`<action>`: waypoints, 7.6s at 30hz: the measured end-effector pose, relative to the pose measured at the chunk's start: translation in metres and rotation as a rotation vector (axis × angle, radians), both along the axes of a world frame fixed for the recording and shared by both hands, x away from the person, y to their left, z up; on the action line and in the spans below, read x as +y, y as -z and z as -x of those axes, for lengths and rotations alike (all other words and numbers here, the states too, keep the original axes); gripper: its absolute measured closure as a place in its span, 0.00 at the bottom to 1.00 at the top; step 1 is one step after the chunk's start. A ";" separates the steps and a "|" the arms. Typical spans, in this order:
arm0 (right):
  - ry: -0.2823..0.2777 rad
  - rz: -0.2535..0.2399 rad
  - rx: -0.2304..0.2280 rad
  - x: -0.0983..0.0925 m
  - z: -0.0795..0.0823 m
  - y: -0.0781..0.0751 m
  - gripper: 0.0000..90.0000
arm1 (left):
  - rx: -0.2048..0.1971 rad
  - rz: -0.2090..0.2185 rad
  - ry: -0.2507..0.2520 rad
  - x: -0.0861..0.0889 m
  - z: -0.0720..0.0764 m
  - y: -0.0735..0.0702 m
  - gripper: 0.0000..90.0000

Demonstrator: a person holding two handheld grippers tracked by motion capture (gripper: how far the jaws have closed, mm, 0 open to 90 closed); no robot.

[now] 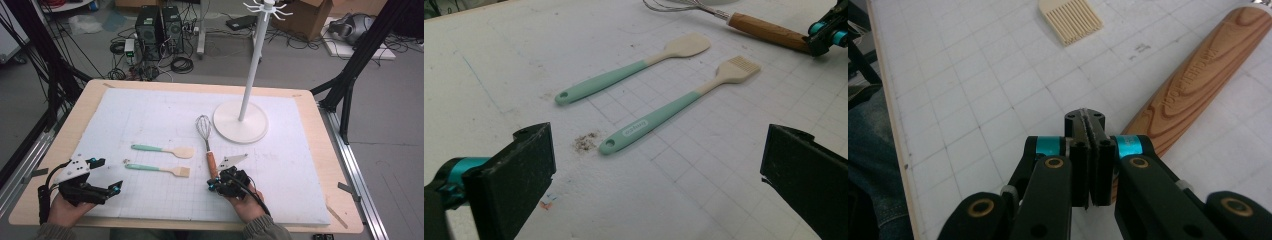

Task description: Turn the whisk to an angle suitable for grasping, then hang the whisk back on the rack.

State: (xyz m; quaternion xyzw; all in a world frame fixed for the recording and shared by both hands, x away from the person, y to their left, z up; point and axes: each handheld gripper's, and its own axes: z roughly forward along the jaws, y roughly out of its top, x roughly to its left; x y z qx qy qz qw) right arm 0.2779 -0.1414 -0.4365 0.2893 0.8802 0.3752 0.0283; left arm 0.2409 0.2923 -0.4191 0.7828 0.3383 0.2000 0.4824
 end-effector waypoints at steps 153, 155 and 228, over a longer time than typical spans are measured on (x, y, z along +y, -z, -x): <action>0.307 0.039 -0.027 -0.030 -0.072 -0.004 0.69 | 0.003 0.013 0.008 0.002 -0.003 0.001 0.02; 0.305 0.041 -0.029 -0.029 -0.072 -0.004 0.69 | -0.001 0.014 0.010 0.001 -0.004 0.001 0.02; 0.313 0.094 -0.042 -0.021 -0.071 0.000 0.78 | -0.012 0.006 0.031 -0.007 -0.007 0.000 0.02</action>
